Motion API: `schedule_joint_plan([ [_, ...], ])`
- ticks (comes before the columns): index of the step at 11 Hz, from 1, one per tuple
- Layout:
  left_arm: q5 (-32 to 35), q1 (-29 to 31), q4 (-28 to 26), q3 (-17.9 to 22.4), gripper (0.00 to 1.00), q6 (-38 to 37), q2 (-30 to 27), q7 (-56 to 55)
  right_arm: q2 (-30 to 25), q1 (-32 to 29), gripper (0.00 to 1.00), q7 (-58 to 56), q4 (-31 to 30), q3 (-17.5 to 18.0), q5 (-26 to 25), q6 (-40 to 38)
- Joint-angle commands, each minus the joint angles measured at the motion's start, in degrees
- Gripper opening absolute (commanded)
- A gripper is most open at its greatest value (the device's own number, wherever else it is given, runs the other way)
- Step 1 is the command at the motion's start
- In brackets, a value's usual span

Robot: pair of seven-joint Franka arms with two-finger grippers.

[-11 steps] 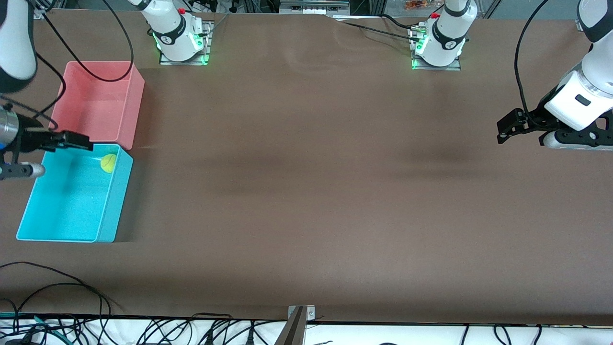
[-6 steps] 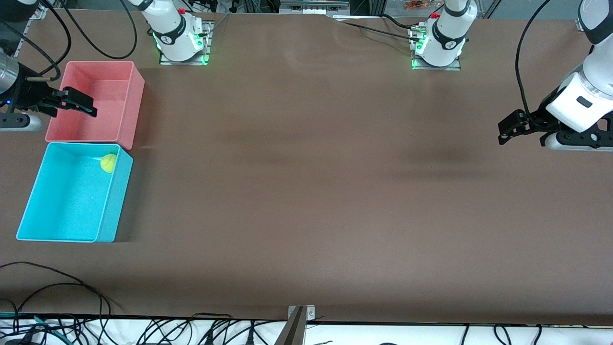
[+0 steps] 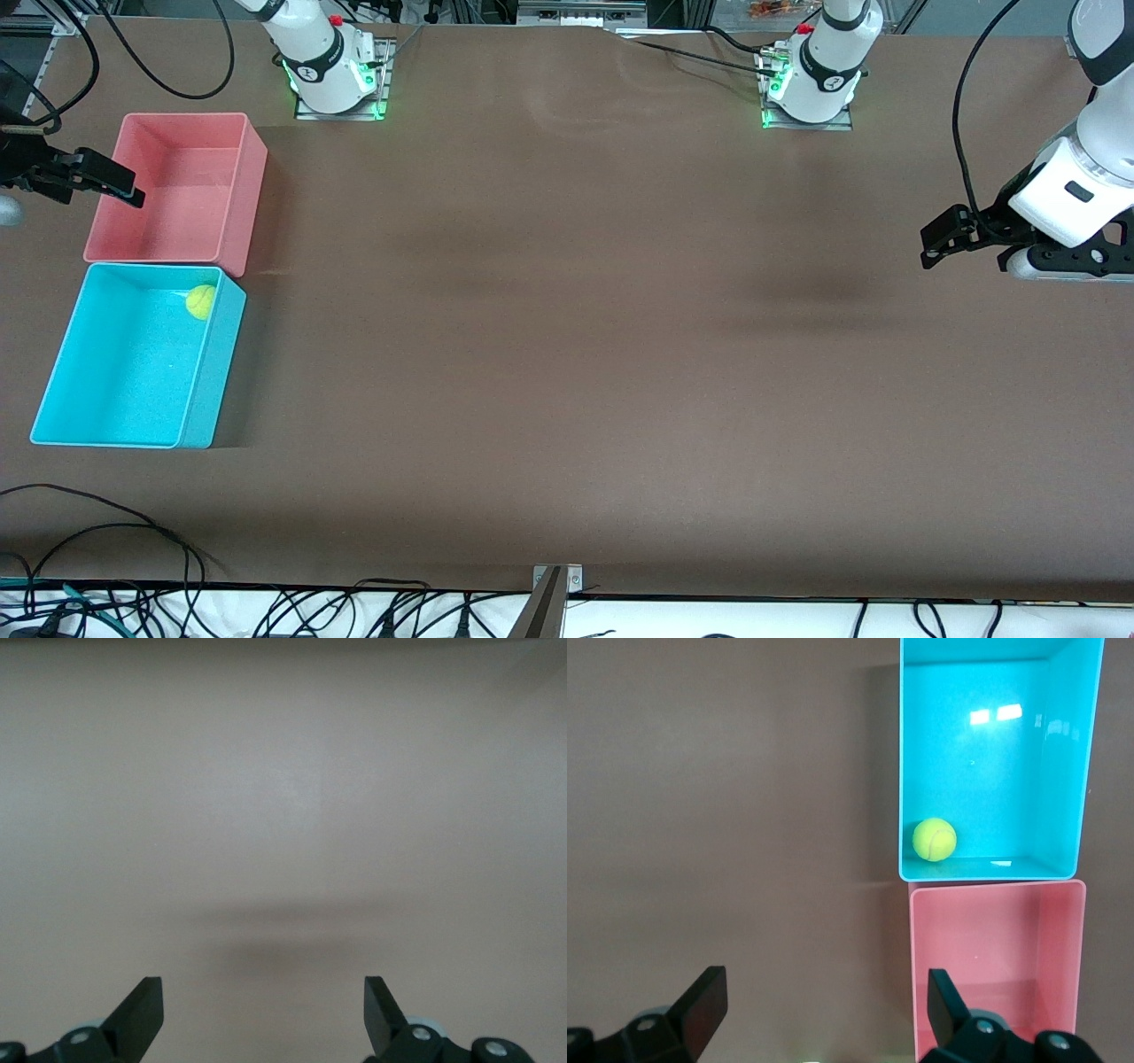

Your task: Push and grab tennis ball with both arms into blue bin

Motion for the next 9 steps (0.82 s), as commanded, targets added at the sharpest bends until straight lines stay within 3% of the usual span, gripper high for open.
schedule_joint_plan([
  [1, -0.18, 0.52, 1.84, -0.12, 1.00, -1.41, 0.86, 0.12, -2.22, 1.38, 1.00, 0.67, -1.71, -0.34, -1.02, 2.01],
  [5, -0.18, 0.61, 1.84, -0.21, 1.00, -1.32, 0.95, -0.32, -2.22, 0.77, 1.00, 1.10, -2.50, -0.16, -1.02, 2.61],
  [6, -0.18, 0.61, 1.84, -0.21, 1.00, -1.32, 0.95, -0.23, -2.31, -0.89, 1.00, 2.85, -2.59, 1.40, -0.94, 2.62],
  [7, -0.18, 0.61, 1.84, -0.21, 1.00, -1.32, 0.95, -0.23, -2.31, -4.13, 1.00, 4.86, -2.85, 5.42, -1.02, 3.31],
  [9, -0.18, 0.61, 1.93, -0.21, 1.00, -1.32, 0.95, -0.23, -2.31, -4.51, 1.00, 6.29, -3.29, 6.61, -1.02, 4.02],
])
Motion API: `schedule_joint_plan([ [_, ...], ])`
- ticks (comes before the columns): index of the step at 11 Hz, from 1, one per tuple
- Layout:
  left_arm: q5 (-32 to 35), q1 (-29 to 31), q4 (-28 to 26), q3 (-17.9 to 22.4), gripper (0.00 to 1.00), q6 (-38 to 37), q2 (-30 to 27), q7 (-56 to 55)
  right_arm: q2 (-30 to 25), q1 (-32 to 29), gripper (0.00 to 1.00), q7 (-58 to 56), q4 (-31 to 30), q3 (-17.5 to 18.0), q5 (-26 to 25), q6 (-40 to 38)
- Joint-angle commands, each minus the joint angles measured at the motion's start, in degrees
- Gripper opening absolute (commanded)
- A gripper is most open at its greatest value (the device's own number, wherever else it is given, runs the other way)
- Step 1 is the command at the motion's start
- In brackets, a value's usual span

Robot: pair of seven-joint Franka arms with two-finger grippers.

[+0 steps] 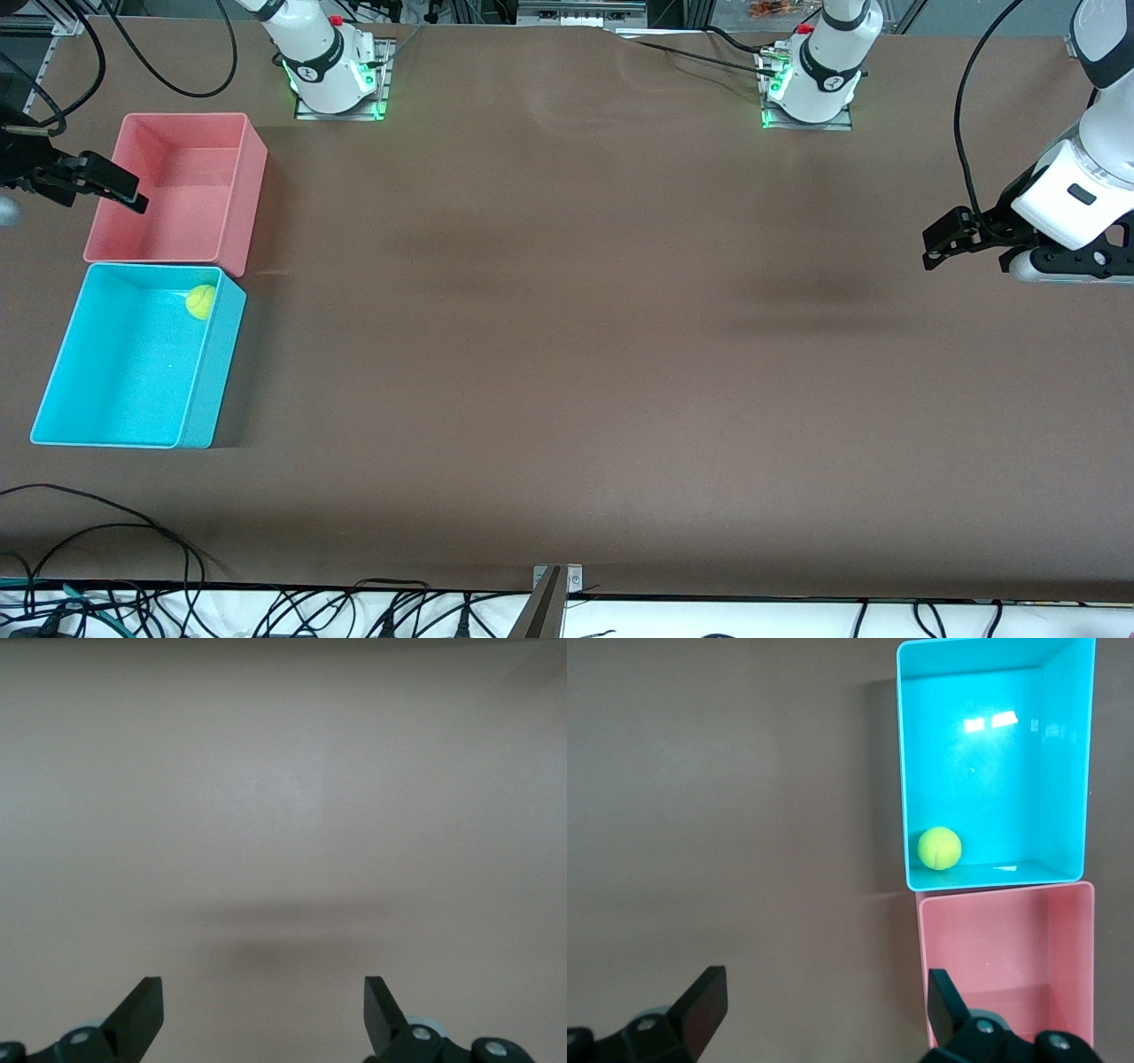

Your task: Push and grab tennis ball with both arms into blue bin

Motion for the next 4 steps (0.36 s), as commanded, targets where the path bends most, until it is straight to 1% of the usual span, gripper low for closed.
schedule_joint_plan([
  [1, -0.18, 0.29, 1.93, -0.30, 1.00, -1.32, 0.82, 0.07, -1.70, -1.85, 1.00, 2.34, -2.10, 2.57, -0.97, 1.49],
  [4, -0.27, 0.29, 1.93, -0.30, 1.00, -1.23, 0.82, 0.25, -1.70, -1.85, 1.00, 2.34, -2.01, 2.48, -0.97, 1.49],
])
